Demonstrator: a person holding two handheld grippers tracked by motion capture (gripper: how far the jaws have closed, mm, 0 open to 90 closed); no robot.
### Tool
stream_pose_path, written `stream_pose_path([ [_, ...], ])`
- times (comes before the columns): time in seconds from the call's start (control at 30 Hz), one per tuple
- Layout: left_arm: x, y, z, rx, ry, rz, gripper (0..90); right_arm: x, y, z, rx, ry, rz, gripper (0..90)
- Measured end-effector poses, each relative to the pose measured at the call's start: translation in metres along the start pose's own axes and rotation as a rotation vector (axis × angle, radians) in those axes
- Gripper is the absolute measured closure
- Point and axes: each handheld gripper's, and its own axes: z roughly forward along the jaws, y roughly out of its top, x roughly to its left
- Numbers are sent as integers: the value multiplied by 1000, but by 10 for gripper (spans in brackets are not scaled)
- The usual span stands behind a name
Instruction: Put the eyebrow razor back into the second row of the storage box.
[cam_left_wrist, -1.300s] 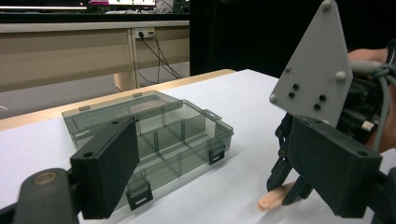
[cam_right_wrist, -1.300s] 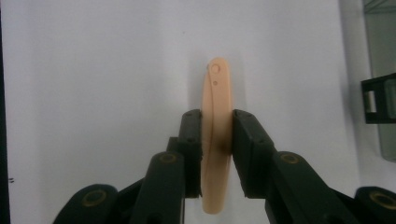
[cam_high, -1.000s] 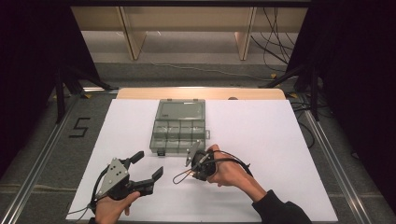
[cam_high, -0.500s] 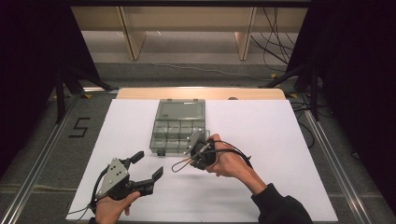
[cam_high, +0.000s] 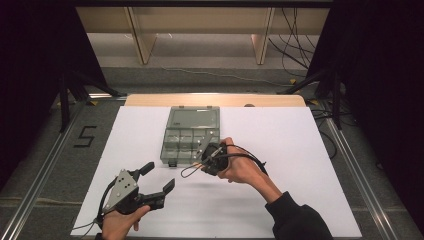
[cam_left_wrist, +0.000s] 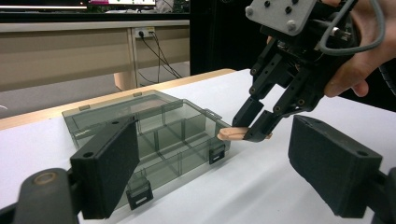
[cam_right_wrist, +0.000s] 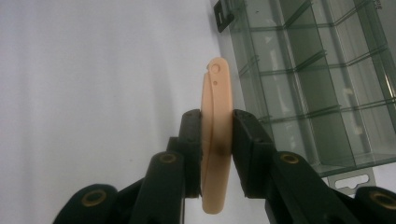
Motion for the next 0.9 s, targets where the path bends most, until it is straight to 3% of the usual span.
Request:
stream_pose_path([
  [0.4,0,0,0,-1,0,-3,161,-8,9,-2,-24,-16,-5,745],
  [0.9,0,0,0,-2,0,-7,161,-23,16,5,-19,-44,24,745],
])
